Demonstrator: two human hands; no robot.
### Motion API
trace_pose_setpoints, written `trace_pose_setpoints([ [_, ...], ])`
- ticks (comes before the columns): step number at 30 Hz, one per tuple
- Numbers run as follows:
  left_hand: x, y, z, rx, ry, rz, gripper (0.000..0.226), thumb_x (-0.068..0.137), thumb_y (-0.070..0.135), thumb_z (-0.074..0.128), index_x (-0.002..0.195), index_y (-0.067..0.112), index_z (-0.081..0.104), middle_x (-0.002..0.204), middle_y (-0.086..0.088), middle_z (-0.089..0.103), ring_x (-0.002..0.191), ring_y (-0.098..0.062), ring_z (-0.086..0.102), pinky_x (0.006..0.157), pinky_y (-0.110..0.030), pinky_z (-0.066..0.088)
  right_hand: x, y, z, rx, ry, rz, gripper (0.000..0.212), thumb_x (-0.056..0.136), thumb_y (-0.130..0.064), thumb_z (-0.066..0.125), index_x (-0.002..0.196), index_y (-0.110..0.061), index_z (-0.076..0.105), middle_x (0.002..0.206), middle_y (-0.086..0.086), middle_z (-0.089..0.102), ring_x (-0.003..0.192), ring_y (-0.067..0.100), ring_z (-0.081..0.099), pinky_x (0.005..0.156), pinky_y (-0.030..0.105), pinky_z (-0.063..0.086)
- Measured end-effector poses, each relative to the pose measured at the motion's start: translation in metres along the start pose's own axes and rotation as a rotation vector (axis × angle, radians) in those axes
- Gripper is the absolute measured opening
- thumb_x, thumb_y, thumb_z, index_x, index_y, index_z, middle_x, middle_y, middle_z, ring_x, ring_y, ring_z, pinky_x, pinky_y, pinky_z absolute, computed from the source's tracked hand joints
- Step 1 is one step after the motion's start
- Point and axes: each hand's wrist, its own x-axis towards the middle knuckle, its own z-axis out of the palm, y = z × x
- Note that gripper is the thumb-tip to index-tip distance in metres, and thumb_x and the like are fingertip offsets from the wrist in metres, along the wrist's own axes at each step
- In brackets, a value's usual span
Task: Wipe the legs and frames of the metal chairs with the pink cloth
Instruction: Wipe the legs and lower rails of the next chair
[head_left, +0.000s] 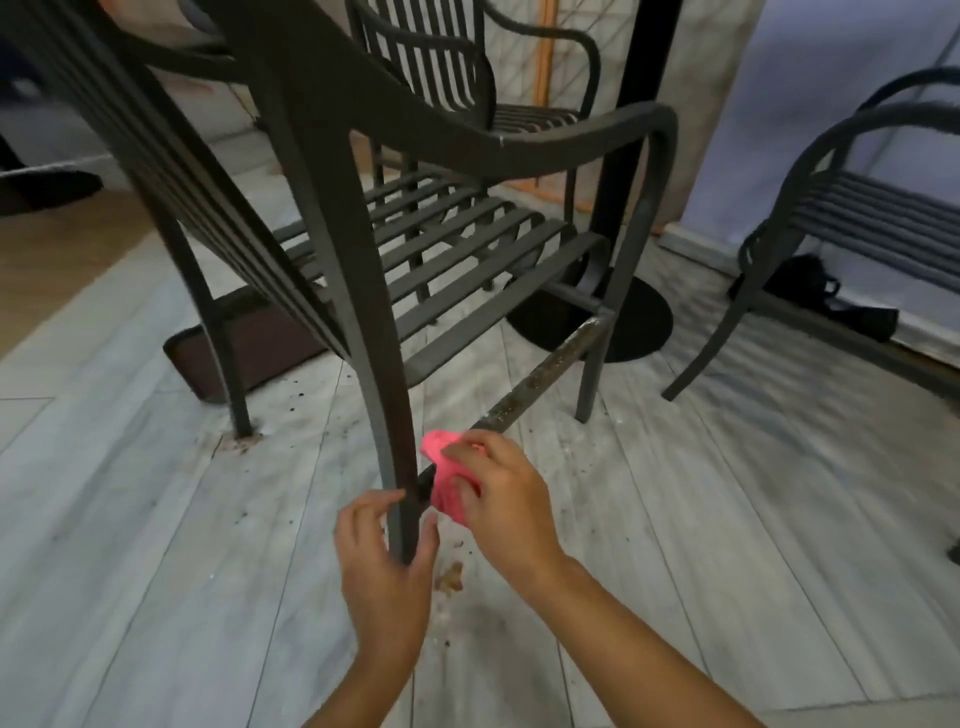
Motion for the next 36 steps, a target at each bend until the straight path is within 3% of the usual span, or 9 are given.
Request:
trace_pose_setpoints([
  [2,0.008,-0.011,0.005,-0.057,0.033,-0.006,0.048,0.074,0.018,0.077,0.109,0.029,0.046,0.111,0.008,0.044,0.102,-0.011,0.047,0.082,-0.019,0.038,0.002,0.000,0.010,-0.013,0.030,-0.102,0.031,0.086,-0.016,0.064,0.117,-0.021,0.063,0.121,-0.002,0.058,0.108,0.013,0.051,0.089,0.025,0.046],
  [5,0.016,-0.019,0.010,-0.149,-0.016,-0.003,0.055,0.076,0.021,0.075,0.120,0.031,0.044,0.116,0.014,0.045,0.103,-0.002,0.048,0.088,-0.019,0.038,0.008,0.003,0.021,0.062,-0.046,-0.086,0.030,0.093,-0.020,0.053,0.123,-0.022,0.058,0.124,-0.007,0.051,0.109,0.003,0.041,0.095,0.024,0.044],
  [8,0.018,-0.022,0.010,-0.253,-0.082,-0.012,0.042,0.083,0.019,0.068,0.117,0.035,0.048,0.110,0.016,0.057,0.099,0.002,0.056,0.080,-0.011,0.042,0.010,0.011,0.029,0.050,-0.135,-0.131,0.031,0.092,-0.014,0.053,0.123,-0.016,0.058,0.126,-0.004,0.049,0.111,0.009,0.041,0.083,0.006,0.040],
  [12,0.022,-0.027,0.008,-0.252,-0.083,0.014,0.036,0.086,0.014,0.065,0.115,0.032,0.053,0.106,0.013,0.064,0.096,0.000,0.060,0.077,-0.009,0.046,0.005,0.019,0.044,-0.038,-0.186,-0.223,0.030,0.095,-0.013,0.046,0.121,-0.012,0.059,0.130,-0.001,0.051,0.113,0.014,0.037,0.097,0.023,0.039],
  [15,0.024,-0.028,0.008,-0.249,-0.082,0.011,0.035,0.086,0.013,0.064,0.115,0.031,0.055,0.105,0.013,0.064,0.096,-0.004,0.062,0.076,-0.008,0.046,0.005,0.021,0.049,-0.063,-0.187,-0.230,0.030,0.095,-0.011,0.045,0.123,-0.009,0.057,0.134,-0.001,0.048,0.118,0.016,0.034,0.101,0.025,0.036],
  [20,0.024,-0.029,0.008,-0.222,-0.066,0.047,0.037,0.086,0.012,0.064,0.110,0.038,0.052,0.100,0.020,0.061,0.094,-0.004,0.062,0.076,-0.010,0.046,0.003,0.028,0.058,-0.116,-0.208,-0.246,0.029,0.095,-0.012,0.044,0.122,-0.011,0.054,0.138,-0.004,0.043,0.116,0.016,0.031,0.089,0.033,0.047],
  [25,0.026,-0.033,0.008,-0.193,-0.074,0.058,0.038,0.086,0.017,0.064,0.110,0.041,0.050,0.100,0.025,0.059,0.094,0.002,0.060,0.075,-0.004,0.045,0.000,0.034,0.061,-0.232,-0.193,-0.259,0.040,0.088,-0.009,0.056,0.128,-0.013,0.049,0.139,0.002,0.042,0.120,0.023,0.037,0.093,0.036,0.048],
  [30,0.026,-0.034,0.008,-0.189,-0.083,0.054,0.036,0.085,0.019,0.065,0.113,0.037,0.051,0.101,0.025,0.058,0.093,0.001,0.060,0.073,-0.003,0.045,-0.002,0.034,0.061,-0.320,-0.117,-0.316,0.044,0.068,-0.005,0.078,0.108,-0.009,0.063,0.121,0.006,0.059,0.097,0.027,0.056,0.066,0.033,0.058],
  [36,0.027,-0.035,0.008,-0.203,-0.084,0.049,0.035,0.085,0.021,0.065,0.113,0.037,0.051,0.101,0.025,0.059,0.093,0.001,0.060,0.073,-0.005,0.046,0.001,0.041,0.055,-0.321,-0.150,-0.291,0.050,0.076,-0.003,0.070,0.122,-0.016,0.053,0.132,0.004,0.049,0.111,0.026,0.043,0.082,0.038,0.053],
])
